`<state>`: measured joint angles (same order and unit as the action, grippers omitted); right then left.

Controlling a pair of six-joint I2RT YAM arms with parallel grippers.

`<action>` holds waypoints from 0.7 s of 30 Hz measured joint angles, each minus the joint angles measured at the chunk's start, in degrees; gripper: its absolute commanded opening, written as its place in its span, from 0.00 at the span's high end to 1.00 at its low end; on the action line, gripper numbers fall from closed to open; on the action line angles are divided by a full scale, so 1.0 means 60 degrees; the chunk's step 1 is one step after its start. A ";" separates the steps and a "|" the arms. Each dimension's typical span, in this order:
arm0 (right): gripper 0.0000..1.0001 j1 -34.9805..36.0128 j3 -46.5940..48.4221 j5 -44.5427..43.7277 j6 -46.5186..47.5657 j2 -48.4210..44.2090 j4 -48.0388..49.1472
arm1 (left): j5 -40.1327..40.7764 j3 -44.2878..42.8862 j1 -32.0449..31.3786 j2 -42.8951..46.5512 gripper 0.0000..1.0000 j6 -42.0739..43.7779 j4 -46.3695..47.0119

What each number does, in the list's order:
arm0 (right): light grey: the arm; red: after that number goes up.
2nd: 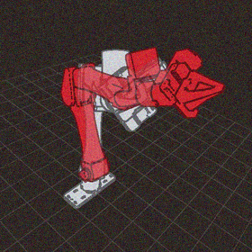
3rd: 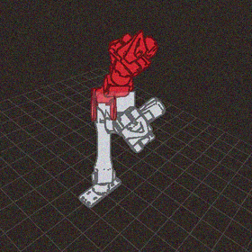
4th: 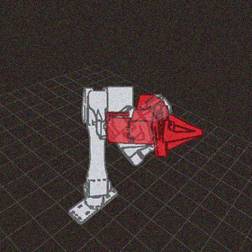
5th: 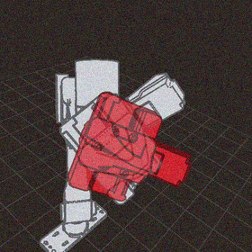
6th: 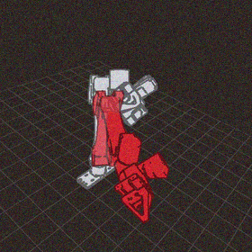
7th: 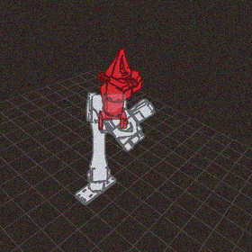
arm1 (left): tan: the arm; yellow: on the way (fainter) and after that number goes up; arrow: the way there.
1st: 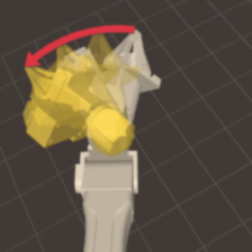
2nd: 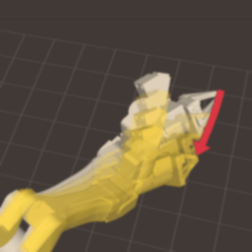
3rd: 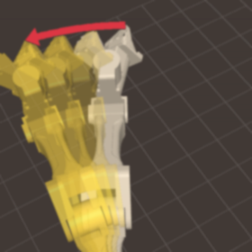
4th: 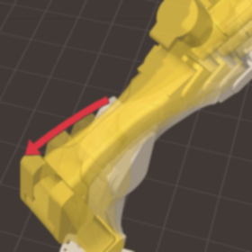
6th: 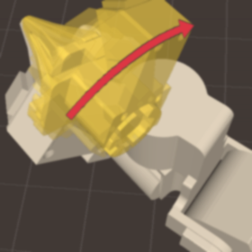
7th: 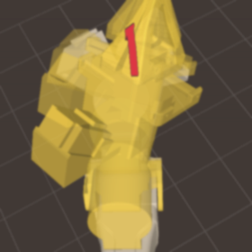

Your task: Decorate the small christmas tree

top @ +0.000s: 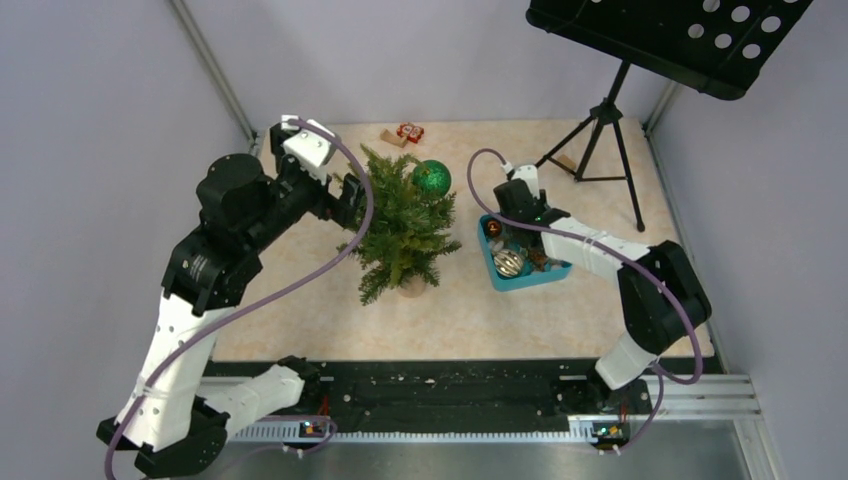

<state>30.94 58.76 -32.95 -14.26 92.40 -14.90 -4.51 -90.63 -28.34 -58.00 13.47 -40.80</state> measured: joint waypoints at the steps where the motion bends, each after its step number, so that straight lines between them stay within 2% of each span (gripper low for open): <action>1: 0.48 0.0000 -0.0022 0.0004 -0.0033 0.0022 -0.0036 | 0.0120 0.0124 0.0000 0.0109 0.02 0.0000 -0.0007; 4: 0.55 -0.0007 -0.0189 -0.0004 -0.0098 0.0022 -0.0036 | 0.0656 0.0521 0.0018 0.0448 0.02 0.0007 0.0004; 12: 1.00 -0.0051 -0.0423 -0.0040 -0.0229 0.0291 -0.0047 | 0.1177 0.1235 0.0259 0.1096 0.02 0.0007 0.0117; 18: 1.00 -0.0062 -0.0423 -0.0044 -0.0226 0.0153 -0.0026 | 0.1268 0.1504 0.0401 0.1373 0.01 0.0011 0.0160; 21: 1.00 -0.0062 -0.0419 0.0015 -0.0186 -0.0437 -0.0178 | 0.1264 0.1632 0.0474 0.1464 0.02 0.0011 0.0189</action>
<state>30.57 56.25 -32.86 -15.38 89.78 -15.97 3.07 -80.84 -25.50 -49.21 13.54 -39.66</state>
